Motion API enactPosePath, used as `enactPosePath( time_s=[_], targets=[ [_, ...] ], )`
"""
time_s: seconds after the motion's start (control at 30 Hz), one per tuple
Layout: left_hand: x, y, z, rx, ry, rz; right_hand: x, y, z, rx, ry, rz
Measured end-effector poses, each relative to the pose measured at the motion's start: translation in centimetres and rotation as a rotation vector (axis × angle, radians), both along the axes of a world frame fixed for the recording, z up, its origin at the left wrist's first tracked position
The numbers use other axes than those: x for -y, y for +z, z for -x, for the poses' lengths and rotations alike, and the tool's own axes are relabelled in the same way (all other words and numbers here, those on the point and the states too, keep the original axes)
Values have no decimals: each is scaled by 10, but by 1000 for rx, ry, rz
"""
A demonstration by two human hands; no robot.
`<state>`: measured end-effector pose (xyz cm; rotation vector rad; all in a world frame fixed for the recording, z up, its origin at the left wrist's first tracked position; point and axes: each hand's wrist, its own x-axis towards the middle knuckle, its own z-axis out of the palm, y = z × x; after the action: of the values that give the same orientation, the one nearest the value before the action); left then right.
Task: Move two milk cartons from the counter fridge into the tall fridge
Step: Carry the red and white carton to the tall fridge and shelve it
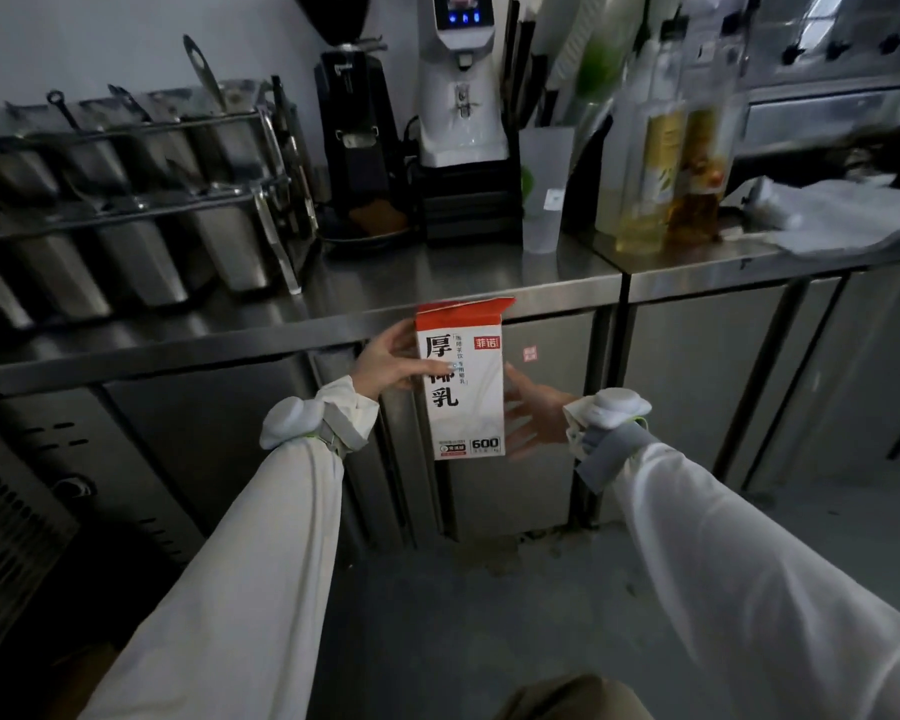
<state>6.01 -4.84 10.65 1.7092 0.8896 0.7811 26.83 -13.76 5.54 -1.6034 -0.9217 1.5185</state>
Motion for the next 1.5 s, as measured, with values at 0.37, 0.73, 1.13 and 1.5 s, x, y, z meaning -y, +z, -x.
enactPosePath(
  time_s=[0.37, 0.73, 1.13, 1.5],
  targets=[
    [2, 240, 1, -20, 19, -37, -14, 230, -5, 22, -45, 29],
    [104, 464, 43, 49, 101, -47, 68, 471, 38, 76, 9, -14],
    [182, 541, 128, 25, 248, -122, 106, 544, 124, 70, 170, -35],
    [230, 532, 283, 70, 426, -81, 121, 544, 276, 168, 489, -221]
  ],
)
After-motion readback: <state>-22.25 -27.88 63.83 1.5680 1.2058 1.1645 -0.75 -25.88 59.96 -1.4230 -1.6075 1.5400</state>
